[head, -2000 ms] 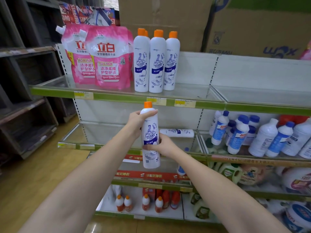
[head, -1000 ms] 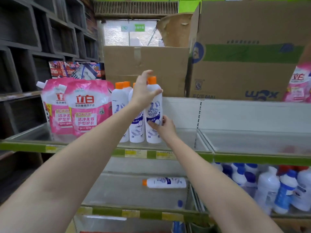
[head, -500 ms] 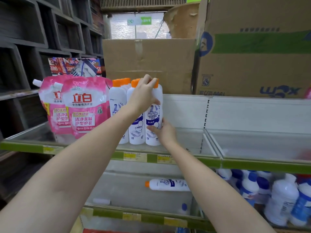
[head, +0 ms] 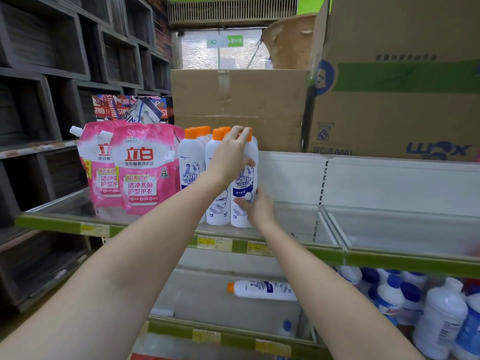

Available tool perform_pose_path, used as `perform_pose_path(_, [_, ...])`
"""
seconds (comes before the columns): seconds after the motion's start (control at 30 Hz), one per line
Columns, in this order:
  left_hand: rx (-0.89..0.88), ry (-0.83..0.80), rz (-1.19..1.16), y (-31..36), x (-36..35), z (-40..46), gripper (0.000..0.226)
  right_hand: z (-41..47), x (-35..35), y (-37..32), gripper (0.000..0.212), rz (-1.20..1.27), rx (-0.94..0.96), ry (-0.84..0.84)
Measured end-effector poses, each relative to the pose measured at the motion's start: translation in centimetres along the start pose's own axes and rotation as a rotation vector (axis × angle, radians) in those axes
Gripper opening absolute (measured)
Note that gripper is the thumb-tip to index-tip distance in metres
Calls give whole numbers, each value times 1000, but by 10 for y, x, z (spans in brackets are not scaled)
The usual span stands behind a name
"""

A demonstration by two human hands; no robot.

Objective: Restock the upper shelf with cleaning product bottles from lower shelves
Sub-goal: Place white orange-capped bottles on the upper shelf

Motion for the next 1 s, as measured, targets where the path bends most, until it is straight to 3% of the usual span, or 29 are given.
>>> perform_pose_path(0.13, [30,-33,185,15,-3,-3,88,-8,-1,-3,36,-64,-17,-29])
perform_pose_path(0.23, [63,-117,299,22,-3,-6,88,-13,-4,-3,44,-135,-59,-71])
perform_pose_path(0.3, [59,-146,317,19,-2,-7,85,-18,-2,-5,49,-185,-92,-62])
perform_pose_path(0.4, [91,-128,278,13,-4,-12,85,-26,6,-8,35,-140,-102,20])
perform_pose_path(0.47, [112,-104,222,12,-6,-22,71,-33,8,-10,27,-153,-92,30])
perform_pose_path(0.6, [82,-92,126,11,-12,-54,15,-53,7,-8,11,-180,-36,48])
perform_pose_path(0.83, [172,-253,256,-23,-35,-139,25,-98,-1,14,6,-206,32,131])
perform_pose_path(1.0, [244,-252,125,-50,-59,-200,25,-132,-27,50,4,-173,-11,85])
Point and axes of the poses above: each hand's wrist, its own z-axis towards the middle knuckle, its own x-axis out of the back of the hand, y = z × x, the point moved 4 cm from there along z, towards the middle knuckle, and after that the axes turned 7 degrees about -y, right-handed, at the moved point
